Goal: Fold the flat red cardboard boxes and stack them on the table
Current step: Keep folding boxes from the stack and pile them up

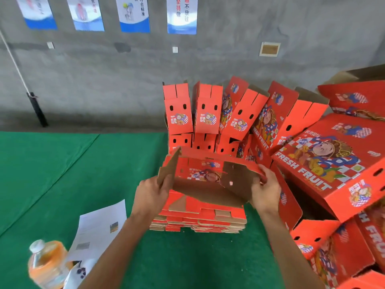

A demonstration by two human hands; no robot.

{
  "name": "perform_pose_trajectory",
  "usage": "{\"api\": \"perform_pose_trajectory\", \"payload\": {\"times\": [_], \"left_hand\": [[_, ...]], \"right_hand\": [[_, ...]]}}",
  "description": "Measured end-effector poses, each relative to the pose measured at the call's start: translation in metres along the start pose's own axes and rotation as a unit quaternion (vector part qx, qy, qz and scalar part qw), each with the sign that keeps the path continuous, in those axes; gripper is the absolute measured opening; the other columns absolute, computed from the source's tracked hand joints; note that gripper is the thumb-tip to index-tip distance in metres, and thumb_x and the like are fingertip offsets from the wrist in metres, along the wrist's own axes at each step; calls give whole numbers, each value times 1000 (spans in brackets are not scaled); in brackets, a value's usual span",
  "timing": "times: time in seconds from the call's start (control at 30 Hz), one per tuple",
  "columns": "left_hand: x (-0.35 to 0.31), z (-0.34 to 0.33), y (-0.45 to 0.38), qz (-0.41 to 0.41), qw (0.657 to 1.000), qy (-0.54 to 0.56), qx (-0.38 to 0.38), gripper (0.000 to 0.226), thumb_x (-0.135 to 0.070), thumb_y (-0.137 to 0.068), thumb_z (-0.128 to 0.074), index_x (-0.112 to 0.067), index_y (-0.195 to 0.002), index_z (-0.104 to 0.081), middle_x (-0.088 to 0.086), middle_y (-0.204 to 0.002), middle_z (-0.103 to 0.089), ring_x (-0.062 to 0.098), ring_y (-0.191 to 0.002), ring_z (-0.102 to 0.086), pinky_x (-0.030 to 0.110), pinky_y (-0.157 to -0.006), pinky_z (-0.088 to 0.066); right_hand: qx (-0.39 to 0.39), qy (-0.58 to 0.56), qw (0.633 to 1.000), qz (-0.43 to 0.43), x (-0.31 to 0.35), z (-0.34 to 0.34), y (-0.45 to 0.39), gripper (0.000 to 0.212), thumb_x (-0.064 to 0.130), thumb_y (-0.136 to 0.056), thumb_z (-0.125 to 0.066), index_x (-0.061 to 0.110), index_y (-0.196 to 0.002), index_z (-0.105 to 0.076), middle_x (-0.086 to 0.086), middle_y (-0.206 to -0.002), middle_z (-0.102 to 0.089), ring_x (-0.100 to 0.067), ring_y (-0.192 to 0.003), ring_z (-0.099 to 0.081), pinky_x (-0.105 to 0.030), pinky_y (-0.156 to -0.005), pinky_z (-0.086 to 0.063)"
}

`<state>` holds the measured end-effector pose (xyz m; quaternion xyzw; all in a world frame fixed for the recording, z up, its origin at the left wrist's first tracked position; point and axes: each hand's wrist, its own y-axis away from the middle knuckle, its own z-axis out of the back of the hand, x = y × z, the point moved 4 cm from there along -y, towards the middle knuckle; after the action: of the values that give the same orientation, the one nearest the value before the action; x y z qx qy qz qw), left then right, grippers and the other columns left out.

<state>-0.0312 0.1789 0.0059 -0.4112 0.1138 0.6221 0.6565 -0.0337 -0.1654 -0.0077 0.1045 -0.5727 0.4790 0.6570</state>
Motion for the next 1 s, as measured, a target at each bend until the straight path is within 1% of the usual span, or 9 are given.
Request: {"api": "perform_pose_trajectory", "payload": {"times": [0.13,0.27,0.37,0.57,0.67,0.73,0.83,0.93,1.0], "left_hand": [[-21,40,3,45,990,132,-35,48,-40,-93,-61,-7,-60,-53,7,-48,-52,16,-43,-38,37,-41,-33],[-38,68,3,81,955,282,-45,32,-31,-84,-66,0,-81,-70,19,-76,-73,30,-64,-66,46,-59,-63],[-41,77,8,91,919,378,-57,7,-11,-93,-70,-9,-88,-74,8,-82,-79,26,-79,-77,41,-62,-65],[-10,74,31,121,886,437,-96,18,-13,-85,-72,-18,-102,-76,5,-89,-79,19,-80,-76,41,-60,-63],[9,53,43,163,889,421,-77,24,-15,-82,-70,-21,-104,-76,6,-84,-78,18,-72,-73,38,-57,-60],[20,38,52,178,901,392,-60,23,-21,-80,-69,-27,-101,-77,2,-86,-78,19,-74,-72,39,-59,-59],[33,23,63,164,927,336,-38,23,-31,-80,-66,-33,-100,-76,-8,-97,-78,16,-89,-72,39,-72,-55],[37,12,66,121,938,325,-10,26,-17,-83,-56,-34,-97,-71,-8,-108,-76,14,-102,-70,34,-83,-53],[37,3,65,94,923,367,63,35,1,-87,-50,-29,-98,-63,-5,-123,-74,16,-113,-69,33,-92,-55]], "right_hand": [[49,-30,998,-29,40,28,-23,47,4,-94,-61,29,-133,-64,7,-117,-72,-13,-103,-70,-37,-92,-60],[156,-36,987,-12,72,46,-26,61,10,-91,-70,42,-138,-50,30,-107,-65,6,-81,-71,-22,-67,-58],[215,3,977,7,82,58,-20,65,-4,-91,-59,49,-128,-51,33,-103,-62,15,-86,-65,-12,-64,-53],[349,90,932,30,75,78,-10,58,-11,-92,-47,40,-105,-72,15,-116,-67,-7,-110,-60,-28,-85,-48],[425,188,885,16,60,68,2,52,-6,-95,-44,35,-110,-73,5,-126,-65,-25,-115,-64,-48,-100,-52],[459,221,861,9,46,58,13,52,-6,-95,-43,33,-115,-72,-1,-132,-64,-27,-124,-60,-49,-110,-47],[492,257,831,17,27,47,32,58,-6,-99,-40,39,-121,-68,-12,-131,-59,-34,-116,-61,-41,-98,-50],[498,257,827,47,27,43,40,61,-3,-102,-38,50,-114,-66,-15,-120,-59,-47,-112,-60,-58,-99,-48],[504,260,820,74,35,38,45,63,-5,-100,-38,48,-112,-69,-4,-127,-54,-33,-106,-63,-53,-98,-51]]}}
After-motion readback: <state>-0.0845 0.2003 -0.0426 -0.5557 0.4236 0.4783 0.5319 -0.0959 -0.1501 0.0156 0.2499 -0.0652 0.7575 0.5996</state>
